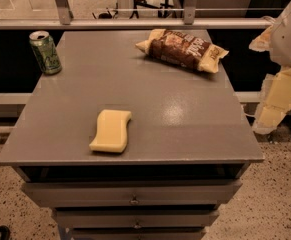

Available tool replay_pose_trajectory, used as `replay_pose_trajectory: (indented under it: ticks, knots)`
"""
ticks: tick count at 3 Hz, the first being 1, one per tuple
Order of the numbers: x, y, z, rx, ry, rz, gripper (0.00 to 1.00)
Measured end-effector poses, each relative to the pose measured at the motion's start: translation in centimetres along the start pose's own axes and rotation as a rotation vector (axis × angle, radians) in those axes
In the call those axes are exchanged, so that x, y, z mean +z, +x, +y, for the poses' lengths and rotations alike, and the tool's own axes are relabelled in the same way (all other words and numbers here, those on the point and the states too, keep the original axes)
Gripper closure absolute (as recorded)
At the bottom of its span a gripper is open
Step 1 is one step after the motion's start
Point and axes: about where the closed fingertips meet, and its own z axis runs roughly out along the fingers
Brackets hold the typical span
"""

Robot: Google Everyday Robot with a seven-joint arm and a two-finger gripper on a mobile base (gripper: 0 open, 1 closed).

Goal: Move brown chip bag near sponge

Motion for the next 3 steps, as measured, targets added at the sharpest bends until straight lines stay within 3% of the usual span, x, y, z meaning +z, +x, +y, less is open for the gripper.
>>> replay_pose_trajectory:
  ticks: [2, 3]
  knots:
    - [1.2, -0.1, -0.9, -0.010, -0.002, -0.019, 0.00]
    - [5.2, -0.7, -5.8, -0.022, 0.018, -0.072, 0.00]
